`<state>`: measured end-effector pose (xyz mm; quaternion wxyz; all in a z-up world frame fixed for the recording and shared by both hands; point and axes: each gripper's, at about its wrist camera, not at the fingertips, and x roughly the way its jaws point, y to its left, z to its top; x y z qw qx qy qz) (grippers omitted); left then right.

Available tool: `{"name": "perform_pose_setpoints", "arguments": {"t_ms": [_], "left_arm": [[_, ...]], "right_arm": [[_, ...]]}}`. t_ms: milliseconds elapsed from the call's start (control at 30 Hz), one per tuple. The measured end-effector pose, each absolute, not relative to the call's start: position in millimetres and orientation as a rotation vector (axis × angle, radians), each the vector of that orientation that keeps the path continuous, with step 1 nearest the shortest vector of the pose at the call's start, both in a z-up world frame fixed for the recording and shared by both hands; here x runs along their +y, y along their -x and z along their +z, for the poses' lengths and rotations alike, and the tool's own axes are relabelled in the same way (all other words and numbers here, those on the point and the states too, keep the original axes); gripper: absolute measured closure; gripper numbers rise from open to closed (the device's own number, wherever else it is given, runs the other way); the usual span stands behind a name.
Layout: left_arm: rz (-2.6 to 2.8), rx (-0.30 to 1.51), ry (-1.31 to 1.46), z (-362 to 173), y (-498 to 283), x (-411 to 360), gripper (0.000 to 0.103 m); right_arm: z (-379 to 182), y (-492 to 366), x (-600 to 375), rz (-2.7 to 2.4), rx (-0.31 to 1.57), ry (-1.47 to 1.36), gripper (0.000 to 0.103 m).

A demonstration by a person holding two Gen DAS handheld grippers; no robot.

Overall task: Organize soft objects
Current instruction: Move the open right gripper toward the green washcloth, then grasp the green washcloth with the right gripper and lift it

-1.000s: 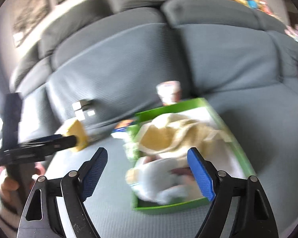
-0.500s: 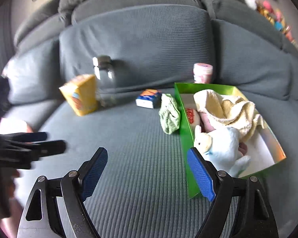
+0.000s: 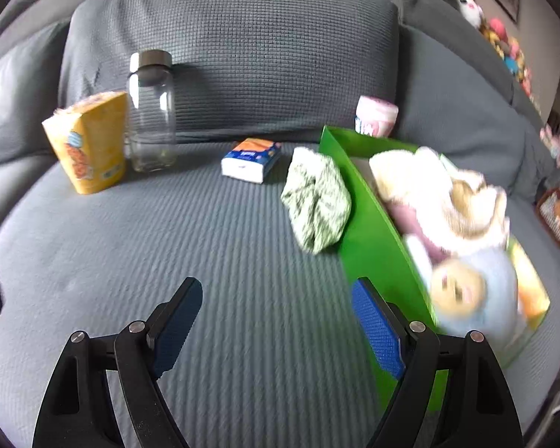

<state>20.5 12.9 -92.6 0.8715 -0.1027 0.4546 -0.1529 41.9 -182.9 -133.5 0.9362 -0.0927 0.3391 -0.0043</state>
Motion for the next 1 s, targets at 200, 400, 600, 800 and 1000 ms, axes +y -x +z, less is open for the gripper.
{"name": "perform_pose_setpoints", "arguments": {"t_ms": [200,400,600,800,1000], "left_arm": [[-0.362,0.95,0.214,-99,-37,3,0.001],[-0.373,0.943,0.255,-105,-47,12,0.001],[-0.357,0.937,0.288,-107,-46,33,0.001],[-0.366,0.929,0.3,-105,-39,36,0.001],[-0.375,0.934,0.309,-105,-41,31,0.001]], "right_arm": [[-132,-72,-174,-0.068,0.678,0.271,0.02],[-142,-113,-144,-0.115,0.716,0.454,0.02],[-161,-135,-140,-0.13,0.803,0.547,0.038],[-164,-141,-154,-0.112,0.82,0.511,0.094],[-137,-107,-170,0.141,0.819,0.24,0.096]]}}
